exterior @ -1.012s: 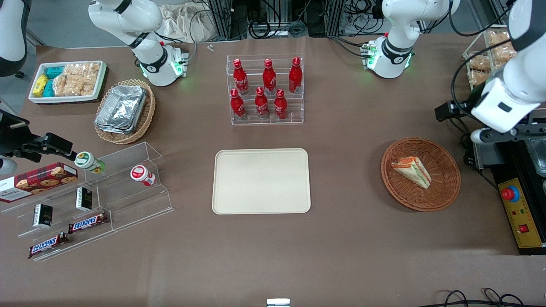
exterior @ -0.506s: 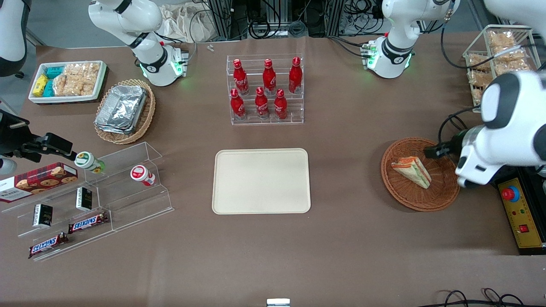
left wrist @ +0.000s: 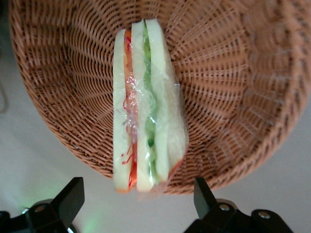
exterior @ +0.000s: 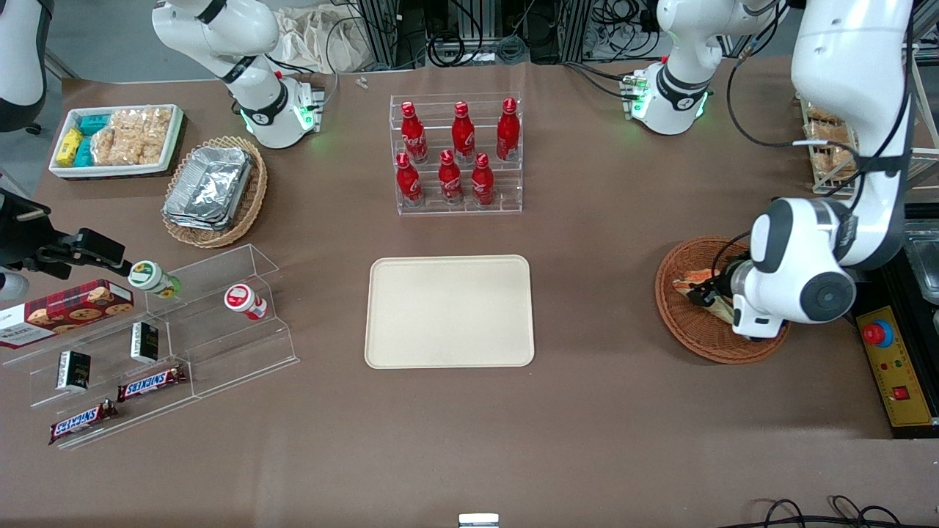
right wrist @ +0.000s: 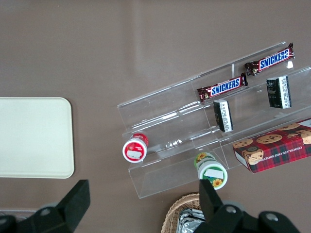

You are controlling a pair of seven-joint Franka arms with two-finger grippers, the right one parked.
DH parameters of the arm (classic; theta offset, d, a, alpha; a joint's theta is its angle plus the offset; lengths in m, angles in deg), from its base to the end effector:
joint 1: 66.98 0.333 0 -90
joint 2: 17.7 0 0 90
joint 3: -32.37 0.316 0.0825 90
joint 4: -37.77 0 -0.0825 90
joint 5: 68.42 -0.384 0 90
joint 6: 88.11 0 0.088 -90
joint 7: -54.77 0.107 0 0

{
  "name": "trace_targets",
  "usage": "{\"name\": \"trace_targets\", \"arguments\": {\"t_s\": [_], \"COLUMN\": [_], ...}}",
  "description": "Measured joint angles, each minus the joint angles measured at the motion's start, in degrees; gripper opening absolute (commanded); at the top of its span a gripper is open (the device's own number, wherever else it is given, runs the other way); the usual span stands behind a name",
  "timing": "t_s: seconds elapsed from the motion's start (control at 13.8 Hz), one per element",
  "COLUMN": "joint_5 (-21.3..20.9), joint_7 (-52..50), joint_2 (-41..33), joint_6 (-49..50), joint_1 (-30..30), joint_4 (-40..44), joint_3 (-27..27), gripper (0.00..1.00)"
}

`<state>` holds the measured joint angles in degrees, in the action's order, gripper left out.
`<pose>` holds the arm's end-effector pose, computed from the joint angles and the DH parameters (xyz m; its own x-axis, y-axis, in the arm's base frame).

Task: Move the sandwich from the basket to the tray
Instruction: 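Close the left gripper on the wrapped sandwich, then lift the sandwich and carry it with the left gripper over the cream tray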

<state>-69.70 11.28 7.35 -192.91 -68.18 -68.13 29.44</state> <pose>0.5832 -0.0391 0.2604 0.7055 0.6311 -0.3226 0.5564 -0.7751 -0.2994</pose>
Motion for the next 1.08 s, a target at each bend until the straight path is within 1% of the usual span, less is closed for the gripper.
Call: {"name": "trace_targets", "arguments": {"t_s": [0.14,0.22,0.29,0.36,0.43,0.51,0.58,0.65,0.94,1.08], "joint_5": [0.0,0.0,0.0,0.0,0.0,0.0,0.0,0.0,0.0,0.0], "joint_7": [-1.2,-1.4,-1.6,-2.0,-3.2,-4.8,-6.2,-7.3,-8.5,-7.8], "joint_2": [1.4,1.8,2.0,2.2,2.4,2.5,2.8,3.1,3.0,1.1], "joint_6": [-1.2,-1.8,-2.5,-3.5,-4.7,-5.8,-6.7,-7.4,-7.2,-1.7], "joint_1": [0.0,0.1,0.1,0.1,0.2,0.2,0.2,0.2,0.1,0.1], "joint_4": [0.0,0.0,0.0,0.0,0.0,0.0,0.0,0.0,0.7,3.2], "joint_3": [0.5,0.9,1.2,1.5,1.7,1.7,1.7,1.7,1.7,1.5], "gripper": [1.0,0.97,0.91,0.83,0.6,0.31,0.09,0.0,0.0,0.0]}}
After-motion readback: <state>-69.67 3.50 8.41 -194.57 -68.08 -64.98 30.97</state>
